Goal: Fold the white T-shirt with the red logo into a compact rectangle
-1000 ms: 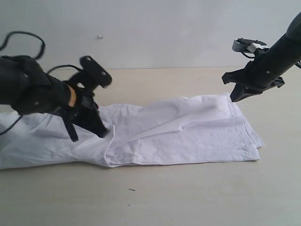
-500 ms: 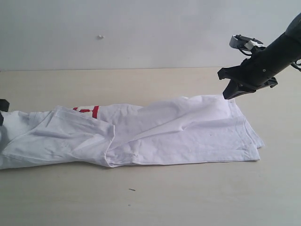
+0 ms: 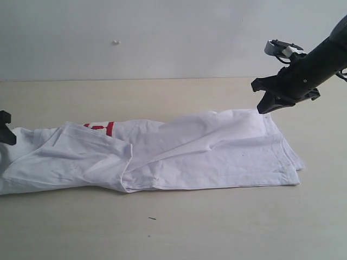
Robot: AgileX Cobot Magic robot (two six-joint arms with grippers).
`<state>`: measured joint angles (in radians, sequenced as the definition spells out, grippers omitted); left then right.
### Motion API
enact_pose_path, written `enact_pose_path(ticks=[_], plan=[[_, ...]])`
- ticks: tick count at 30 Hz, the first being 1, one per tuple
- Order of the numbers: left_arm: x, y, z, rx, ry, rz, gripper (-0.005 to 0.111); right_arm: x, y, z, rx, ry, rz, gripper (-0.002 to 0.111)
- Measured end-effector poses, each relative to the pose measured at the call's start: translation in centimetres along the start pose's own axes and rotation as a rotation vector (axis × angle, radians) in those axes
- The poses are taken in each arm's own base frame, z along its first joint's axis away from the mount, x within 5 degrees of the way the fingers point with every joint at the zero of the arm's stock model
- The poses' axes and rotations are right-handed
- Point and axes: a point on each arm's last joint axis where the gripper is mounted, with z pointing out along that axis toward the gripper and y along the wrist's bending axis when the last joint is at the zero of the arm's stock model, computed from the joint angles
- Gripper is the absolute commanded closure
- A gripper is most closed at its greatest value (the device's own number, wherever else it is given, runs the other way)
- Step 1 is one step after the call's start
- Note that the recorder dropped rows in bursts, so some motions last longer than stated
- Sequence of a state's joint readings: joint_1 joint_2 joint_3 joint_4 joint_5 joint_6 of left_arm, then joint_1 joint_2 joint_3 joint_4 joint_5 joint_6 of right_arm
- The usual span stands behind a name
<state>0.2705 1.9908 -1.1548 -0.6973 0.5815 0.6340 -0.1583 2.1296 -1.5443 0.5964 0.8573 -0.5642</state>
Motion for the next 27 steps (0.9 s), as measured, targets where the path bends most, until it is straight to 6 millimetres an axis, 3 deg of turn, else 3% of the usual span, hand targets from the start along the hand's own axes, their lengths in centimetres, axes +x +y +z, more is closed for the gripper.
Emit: enact_pose_path(ticks=[7,12,14,19,24,27], plan=[[0.0,0.9,2.1,0.023,0.043,-0.015,0.046,-0.1,-0.1,0.0,0.006,-0.011,-0.001,0.108],[0.3,0.2,2.2,0.082,0.089,-0.010,0.047,-0.1,-0.1,0.0,0.014,-0.011,-0.007,0.108],[0.5,-0.3,2.3,0.106,0.114,0.003,0.056,-0.1,-0.1,0.0,0.015,-0.010,-0.008,0.108],[1.0,-0.7,2.5,0.139,0.164,0.011,0.106,-0.1,-0.1,0.0,0.015,-0.010,-0.010,0.108],[1.2,-1.0,2.2,0.159,0.193,0.028,0.107,-0.1,-0.1,0.0,0.009,-0.014,-0.004,0.108],[0.8,-1.5,0.8,0.163,0.170,0.044,0.107,-0.1,-0.1,0.0,0.006,-0.016,-0.001,0.108]])
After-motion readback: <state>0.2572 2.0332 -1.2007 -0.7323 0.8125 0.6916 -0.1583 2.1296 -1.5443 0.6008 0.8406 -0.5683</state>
